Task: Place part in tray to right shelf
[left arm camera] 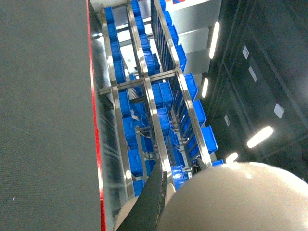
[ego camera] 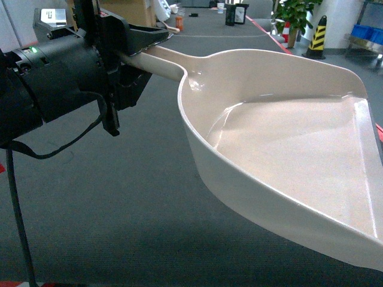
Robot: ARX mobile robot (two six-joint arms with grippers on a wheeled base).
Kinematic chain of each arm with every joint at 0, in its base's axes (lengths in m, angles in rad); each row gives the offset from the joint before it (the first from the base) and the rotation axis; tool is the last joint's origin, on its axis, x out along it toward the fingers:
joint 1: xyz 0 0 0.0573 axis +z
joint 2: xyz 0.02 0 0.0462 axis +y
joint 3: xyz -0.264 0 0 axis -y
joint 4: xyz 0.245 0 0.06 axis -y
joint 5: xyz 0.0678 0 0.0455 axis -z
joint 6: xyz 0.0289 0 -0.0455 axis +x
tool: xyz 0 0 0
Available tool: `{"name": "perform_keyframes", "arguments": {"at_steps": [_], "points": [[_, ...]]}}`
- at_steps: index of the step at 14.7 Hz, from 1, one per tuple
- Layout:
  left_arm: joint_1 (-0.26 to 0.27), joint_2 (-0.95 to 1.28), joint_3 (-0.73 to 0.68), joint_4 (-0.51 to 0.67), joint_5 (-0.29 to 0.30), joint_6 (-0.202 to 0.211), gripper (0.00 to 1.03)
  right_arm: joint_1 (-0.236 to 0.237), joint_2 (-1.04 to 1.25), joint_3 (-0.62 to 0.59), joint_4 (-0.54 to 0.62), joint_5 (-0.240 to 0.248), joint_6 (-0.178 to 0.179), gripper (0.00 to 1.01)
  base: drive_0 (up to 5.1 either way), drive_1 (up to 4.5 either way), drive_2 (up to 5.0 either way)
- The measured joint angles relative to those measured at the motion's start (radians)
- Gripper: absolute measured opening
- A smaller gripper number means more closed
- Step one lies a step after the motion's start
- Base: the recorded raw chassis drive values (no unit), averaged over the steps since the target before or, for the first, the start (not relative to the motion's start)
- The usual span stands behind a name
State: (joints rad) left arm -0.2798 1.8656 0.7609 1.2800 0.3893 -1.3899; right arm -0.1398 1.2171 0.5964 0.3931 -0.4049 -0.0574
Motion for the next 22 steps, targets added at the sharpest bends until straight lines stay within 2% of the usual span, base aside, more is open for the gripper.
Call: {"name": "perform_keyframes", "arguments": {"at_steps": [1, 3, 4, 5, 6, 7, 8, 9, 11, 12, 13, 14, 15, 17, 18, 19, 20, 21, 22], "points": [[0.0, 0.0, 0.0, 0.0, 0.0, 0.0, 0.13, 0.083, -0.077, 0.022, 0.005, 0.0, 0.045, 0.47, 0.0, 0.0, 0.0], [0.002, 0.0, 0.0, 0.0, 0.0, 0.0, 0.13, 0.234, -0.072, 0.064, 0.028, 0.047, 0.126, 0.47, 0.0, 0.0, 0.0], [0.002, 0.0, 0.0, 0.0, 0.0, 0.0, 0.13, 0.304, -0.027, 0.082, 0.033, 0.093, 0.152, 0.47, 0.0, 0.0, 0.0], [0.002, 0.0, 0.0, 0.0, 0.0, 0.0, 0.13, 0.393, 0.054, 0.106, 0.029, 0.162, 0.185, 0.47, 0.0, 0.0, 0.0], [0.001, 0.0, 0.0, 0.0, 0.0, 0.0, 0.13, 0.442, 0.101, 0.122, 0.025, 0.19, 0.199, 0.47, 0.0, 0.0, 0.0], [0.0, 0.0, 0.0, 0.0, 0.0, 0.0, 0.13, 0.513, 0.172, 0.161, -0.002, 0.215, 0.228, 0.47, 0.0, 0.0, 0.0], [0.0, 0.0, 0.0, 0.0, 0.0, 0.0, 0.13, 0.563, 0.221, 0.197, -0.029, 0.227, 0.249, 0.47, 0.0, 0.0, 0.0], [0.001, 0.0, 0.0, 0.0, 0.0, 0.0, 0.13, 0.586, 0.243, 0.22, -0.058, 0.258, 0.251, 0.52, 0.0, 0.0, 0.0], [0.001, 0.0, 0.0, -0.001, 0.0, 0.002, 0.13, 0.569, 0.22, 0.222, -0.047, 0.33, 0.249, 0.75, 0.0, 0.0, 0.0], [0.001, 0.0, 0.0, -0.001, 0.0, 0.002, 0.13, 0.568, 0.215, 0.222, -0.046, 0.336, 0.247, 0.76, 0.0, 0.0, 0.0], [0.001, 0.0, 0.0, -0.001, 0.001, 0.001, 0.13, 0.555, 0.187, 0.22, -0.045, 0.352, 0.243, 0.84, 0.0, 0.0, 0.0], [0.001, 0.0, 0.0, 0.0, 0.001, 0.001, 0.13, 0.528, 0.12, 0.211, -0.046, 0.37, 0.237, 0.97, 0.0, 0.0, 0.0], [0.001, 0.0, 0.0, -0.001, 0.001, 0.001, 0.13, 0.489, 0.035, 0.193, -0.039, 0.401, 0.208, 0.98, 0.0, 0.0, 0.0], [0.001, 0.0, 0.0, -0.001, 0.0, 0.001, 0.13, 0.379, -0.075, 0.101, 0.019, 0.516, 0.103, 0.98, 0.0, 0.0, 0.0], [0.001, 0.0, 0.0, 0.0, 0.0, 0.001, 0.13, 0.312, -0.109, 0.028, 0.053, 0.577, 0.022, 0.98, 0.0, 0.0, 0.0], [0.001, 0.0, 0.0, 0.0, 0.0, 0.001, 0.13, 0.219, -0.148, -0.064, 0.05, 0.603, -0.055, 0.98, 0.0, 0.0, 0.0], [0.001, 0.0, 0.0, 0.0, 0.0, 0.001, 0.13, 0.158, -0.166, -0.128, 0.071, 0.609, -0.095, 0.98, 0.0, 0.0, 0.0], [0.001, 0.0, 0.0, 0.0, 0.001, 0.001, 0.13, 0.094, -0.188, -0.186, 0.048, 0.6, -0.106, 0.98, 0.0, 0.0, 0.0], [0.001, 0.0, 0.0, 0.0, 0.0, 0.001, 0.13, 0.06, -0.211, -0.233, 0.043, 0.587, -0.111, 0.98, 0.0, 0.0, 0.0]]}}
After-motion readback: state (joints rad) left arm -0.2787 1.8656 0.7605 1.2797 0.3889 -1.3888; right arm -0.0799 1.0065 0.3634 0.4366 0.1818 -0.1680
